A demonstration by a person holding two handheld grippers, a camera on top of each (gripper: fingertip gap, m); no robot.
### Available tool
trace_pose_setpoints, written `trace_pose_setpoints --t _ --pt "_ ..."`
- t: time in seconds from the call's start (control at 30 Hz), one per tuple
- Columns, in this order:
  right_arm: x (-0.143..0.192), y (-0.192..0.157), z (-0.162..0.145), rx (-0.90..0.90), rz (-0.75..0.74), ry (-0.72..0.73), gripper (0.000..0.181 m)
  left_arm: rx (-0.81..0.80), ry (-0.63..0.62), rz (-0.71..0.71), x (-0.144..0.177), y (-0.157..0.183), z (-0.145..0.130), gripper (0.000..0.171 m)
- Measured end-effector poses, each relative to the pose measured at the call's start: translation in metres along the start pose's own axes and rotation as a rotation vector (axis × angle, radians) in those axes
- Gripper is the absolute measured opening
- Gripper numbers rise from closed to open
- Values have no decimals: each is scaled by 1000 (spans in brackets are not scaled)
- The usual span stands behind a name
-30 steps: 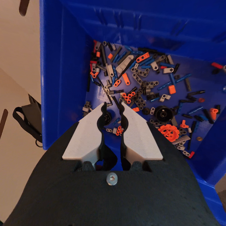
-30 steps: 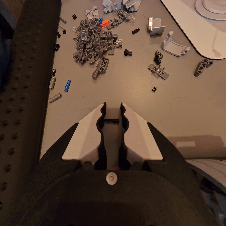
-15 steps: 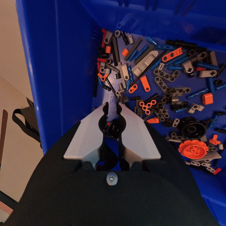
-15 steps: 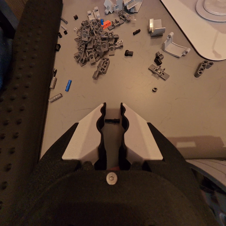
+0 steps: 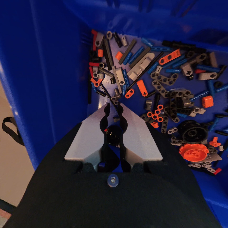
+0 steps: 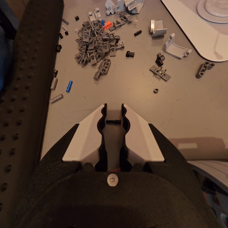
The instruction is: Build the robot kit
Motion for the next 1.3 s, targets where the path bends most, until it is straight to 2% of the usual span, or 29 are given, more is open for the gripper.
trace_pose_setpoints --t 0.4,0.5,0.7,0.8,1.0,1.3 --pt "0 0 0 3 1 3 22 52 9 -30 -6 -1 6 8" --pt "0 -1 0 6 1 3 22 47 9 -1 -5 -3 5 0" --pt "0 -1 0 7 4 2 22 39 34 -26 0 4 4 0" --pt "0 -1 0 8 3 1 22 17 59 22 0 0 7 8" --pt "0 -1 0 9 2 3 22 7 103 -41 -2 7 18 17" --pt "0 -2 0 11 4 4 22 17 104 -95 -5 11 19 8"
Point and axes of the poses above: each gripper's, where its closed fingertips meet, x back along the fingers, z out of its top, y = z × x across the jaws, the point moved 6 cm from there along x, back along the fingers
